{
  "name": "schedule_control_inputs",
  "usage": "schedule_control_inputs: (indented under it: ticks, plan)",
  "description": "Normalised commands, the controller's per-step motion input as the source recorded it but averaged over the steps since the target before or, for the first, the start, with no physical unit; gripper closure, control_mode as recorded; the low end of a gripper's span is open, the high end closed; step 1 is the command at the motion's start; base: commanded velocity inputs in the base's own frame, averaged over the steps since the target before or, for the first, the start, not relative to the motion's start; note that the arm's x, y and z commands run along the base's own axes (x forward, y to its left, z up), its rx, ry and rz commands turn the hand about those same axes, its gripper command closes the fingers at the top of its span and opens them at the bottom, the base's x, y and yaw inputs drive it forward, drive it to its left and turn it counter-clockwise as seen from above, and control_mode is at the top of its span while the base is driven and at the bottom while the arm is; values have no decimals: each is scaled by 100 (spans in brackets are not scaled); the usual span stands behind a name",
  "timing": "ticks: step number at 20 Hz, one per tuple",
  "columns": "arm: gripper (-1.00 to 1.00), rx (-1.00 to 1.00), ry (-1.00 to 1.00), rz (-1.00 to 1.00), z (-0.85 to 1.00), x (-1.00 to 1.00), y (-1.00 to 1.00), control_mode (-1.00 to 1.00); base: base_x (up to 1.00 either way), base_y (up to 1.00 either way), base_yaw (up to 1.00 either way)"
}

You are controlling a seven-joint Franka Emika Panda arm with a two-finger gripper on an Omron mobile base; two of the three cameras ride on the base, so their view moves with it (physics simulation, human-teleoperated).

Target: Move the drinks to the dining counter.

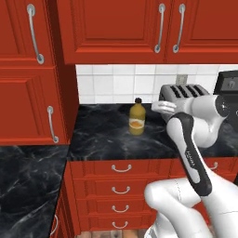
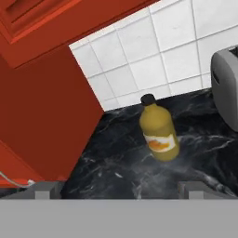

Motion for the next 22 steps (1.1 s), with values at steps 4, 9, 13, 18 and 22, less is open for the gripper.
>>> schedule_control_inputs:
  ticks: [4, 9, 13, 18, 22]
  plan:
    - [-100, -1, -18, 10, -20, 0, -33, -100, 0, 0, 0]
    - [-100, -6, -21, 5, -17, 0, -14, -100, 0, 0, 0]
    - [-100, -22, -38, 17, 0, 4, 0, -100, 0, 0, 0]
    - [-100, -13, -33, 13, 0, 0, 0, -100, 0, 0, 0]
    - [-100, 0, 0, 0, 0, 0, 0, -100, 0, 0, 0]
